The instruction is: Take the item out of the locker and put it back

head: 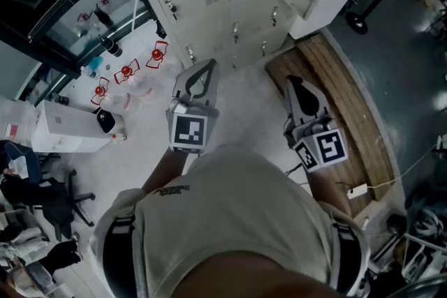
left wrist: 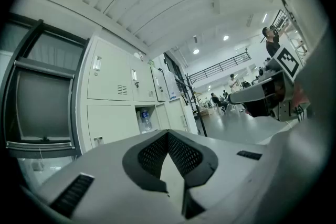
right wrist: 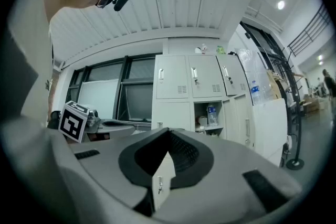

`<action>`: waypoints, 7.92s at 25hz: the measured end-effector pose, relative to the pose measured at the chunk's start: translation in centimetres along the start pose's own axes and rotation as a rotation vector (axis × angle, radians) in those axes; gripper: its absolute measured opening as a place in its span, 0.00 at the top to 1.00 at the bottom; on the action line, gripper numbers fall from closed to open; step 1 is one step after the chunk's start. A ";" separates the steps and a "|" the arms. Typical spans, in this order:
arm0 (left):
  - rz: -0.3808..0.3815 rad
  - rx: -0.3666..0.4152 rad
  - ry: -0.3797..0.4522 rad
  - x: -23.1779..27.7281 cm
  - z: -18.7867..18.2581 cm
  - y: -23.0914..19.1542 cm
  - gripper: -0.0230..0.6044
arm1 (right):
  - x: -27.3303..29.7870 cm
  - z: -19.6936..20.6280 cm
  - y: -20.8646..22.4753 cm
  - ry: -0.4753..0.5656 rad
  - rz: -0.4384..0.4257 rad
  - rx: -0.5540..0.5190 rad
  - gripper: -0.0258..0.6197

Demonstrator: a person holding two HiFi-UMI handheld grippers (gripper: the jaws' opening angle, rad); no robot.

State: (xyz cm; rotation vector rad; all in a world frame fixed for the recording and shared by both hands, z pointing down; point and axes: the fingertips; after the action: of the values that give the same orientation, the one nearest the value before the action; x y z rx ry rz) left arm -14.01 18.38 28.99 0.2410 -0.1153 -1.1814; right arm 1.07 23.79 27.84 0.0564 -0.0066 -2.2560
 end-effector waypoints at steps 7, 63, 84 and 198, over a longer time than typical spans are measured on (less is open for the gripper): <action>0.004 0.007 -0.012 0.7 0.0 0.3 0.94 | 0.3 -0.1 0.6 0.003 -0.006 -0.003 0.96; 0.002 0.006 -0.071 12.8 4.2 6.2 0.94 | 2.2 4.3 13.5 0.024 -0.040 0.083 0.96; 0.084 -0.009 -0.072 30.5 5.7 -1.8 0.94 | 19.6 4.6 24.2 -0.011 0.010 0.122 0.96; -0.006 -0.140 -0.112 48.0 12.9 0.0 0.94 | 43.3 24.2 44.3 -0.280 0.069 0.123 0.41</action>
State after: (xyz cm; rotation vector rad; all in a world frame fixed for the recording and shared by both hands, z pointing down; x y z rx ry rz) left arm 1.33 -27.71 39.75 0.0525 -0.1295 -1.2034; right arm 6.90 -38.14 51.40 -0.1918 -0.2929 -2.1756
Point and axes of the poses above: the fingertips, and each gripper's own axes: x forward along the fingers, y to its right, z out of its underside, and after that the axes turned 12 degrees about -z, right-handed
